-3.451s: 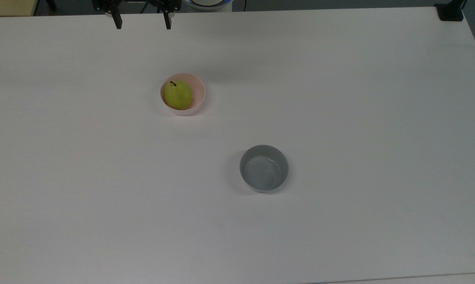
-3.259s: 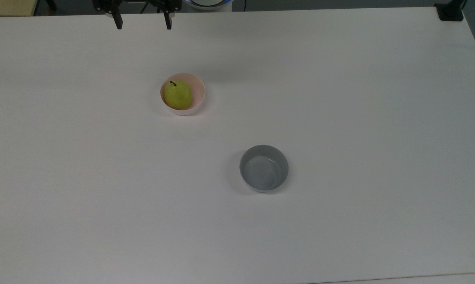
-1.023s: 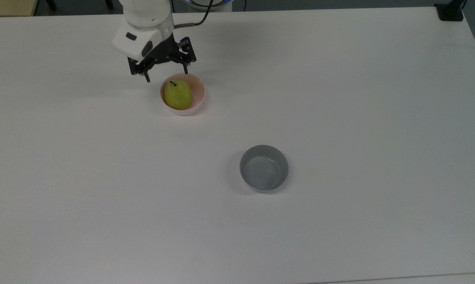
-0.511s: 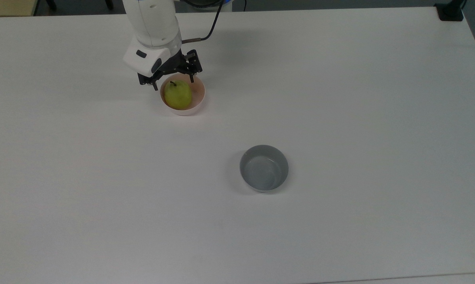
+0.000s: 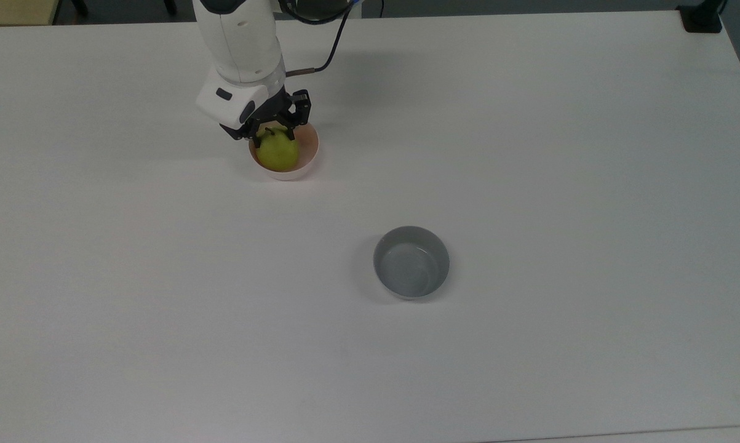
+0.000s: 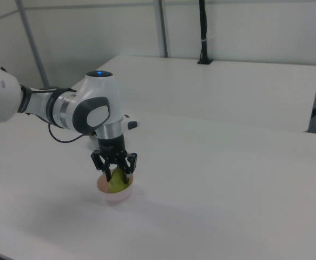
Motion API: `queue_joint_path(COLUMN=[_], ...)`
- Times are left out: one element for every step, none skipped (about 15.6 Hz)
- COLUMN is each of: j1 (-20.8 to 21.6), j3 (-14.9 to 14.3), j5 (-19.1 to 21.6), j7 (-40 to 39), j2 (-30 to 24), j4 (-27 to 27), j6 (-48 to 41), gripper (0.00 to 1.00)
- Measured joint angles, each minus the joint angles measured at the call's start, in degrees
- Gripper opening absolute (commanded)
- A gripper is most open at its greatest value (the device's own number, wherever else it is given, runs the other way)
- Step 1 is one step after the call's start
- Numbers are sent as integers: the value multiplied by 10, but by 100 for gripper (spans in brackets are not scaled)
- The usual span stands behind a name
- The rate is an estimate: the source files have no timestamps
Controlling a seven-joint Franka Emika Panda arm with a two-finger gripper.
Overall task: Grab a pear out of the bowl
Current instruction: 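Close the gripper on the pear and lift it from the bowl, then carry the pear away from the pink bowl and lower it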
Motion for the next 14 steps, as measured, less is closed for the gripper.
queue_joint_path(j1=[0,0,0,0,0,0,0,0,0,0,0,0,0,-1], j3=[0,0,1,2,2,3,3,4,4,4,4,4,4,4], j5=[0,0,0,0,0,0,0,0,0,0,0,0,0,0], j7=[0,0,0,0,0,0,0,0,0,0,0,0,0,0], j2=[0,0,0,0,0,0,-1,-3,-6,-13,-19,-26,-30,-32], j4=[0,0,0,0,0,1,2,5,9,17,23,34,43,54], j6=[0,0,0,0,-1,-3,-9,-16,-26,-41,-52,-67,-77,-87], gripper=[0,0,0,0,0,0,0,0,0,0,0,0,0,0])
